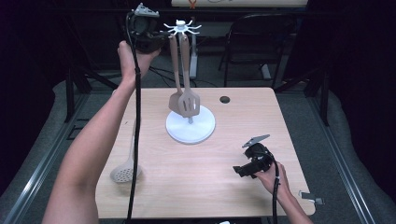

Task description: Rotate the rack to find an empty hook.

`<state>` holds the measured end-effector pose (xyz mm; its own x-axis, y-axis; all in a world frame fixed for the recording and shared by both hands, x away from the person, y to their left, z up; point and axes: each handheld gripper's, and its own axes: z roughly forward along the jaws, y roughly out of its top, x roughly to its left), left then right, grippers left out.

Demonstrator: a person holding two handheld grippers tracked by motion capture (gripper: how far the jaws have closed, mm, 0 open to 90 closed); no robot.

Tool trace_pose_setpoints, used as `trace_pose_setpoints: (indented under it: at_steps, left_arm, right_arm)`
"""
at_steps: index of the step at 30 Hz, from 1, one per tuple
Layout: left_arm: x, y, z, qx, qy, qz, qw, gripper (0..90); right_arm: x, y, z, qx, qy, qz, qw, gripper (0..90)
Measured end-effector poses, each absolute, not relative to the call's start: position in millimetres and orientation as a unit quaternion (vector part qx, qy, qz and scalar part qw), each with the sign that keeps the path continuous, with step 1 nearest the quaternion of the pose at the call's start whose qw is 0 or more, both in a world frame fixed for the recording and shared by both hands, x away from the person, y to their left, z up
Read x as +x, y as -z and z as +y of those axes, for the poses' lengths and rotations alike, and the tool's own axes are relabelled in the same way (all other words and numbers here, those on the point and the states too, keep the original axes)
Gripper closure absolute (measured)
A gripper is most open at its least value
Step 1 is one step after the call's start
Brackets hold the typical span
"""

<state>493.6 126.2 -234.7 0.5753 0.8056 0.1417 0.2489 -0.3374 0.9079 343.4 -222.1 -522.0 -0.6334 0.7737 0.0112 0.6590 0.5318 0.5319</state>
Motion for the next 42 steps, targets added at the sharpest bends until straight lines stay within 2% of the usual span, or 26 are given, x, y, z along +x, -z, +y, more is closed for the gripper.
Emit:
trace_pose_setpoints:
  at_steps: [15,25,33,42]
  left_arm:
    - [494,244,144,0.751,-0.294,0.359,0.469,89.9]
    - [468,240,153,0.748,-0.283,0.342,0.494,89.9]
    - [449,233,143,0.754,-0.285,0.311,0.504,89.9]
    - [466,232,132,0.759,-0.294,0.323,0.483,89.9]
  right_arm:
    - [343,523,-220,0.414,-0.252,0.868,0.109,9.9]
    - [343,523,-219,0.411,-0.253,0.869,0.107,10.1]
    - [343,523,-217,0.408,-0.244,0.874,0.103,10.2]
    - [343,524,-218,0.408,-0.241,0.874,0.103,10.3]
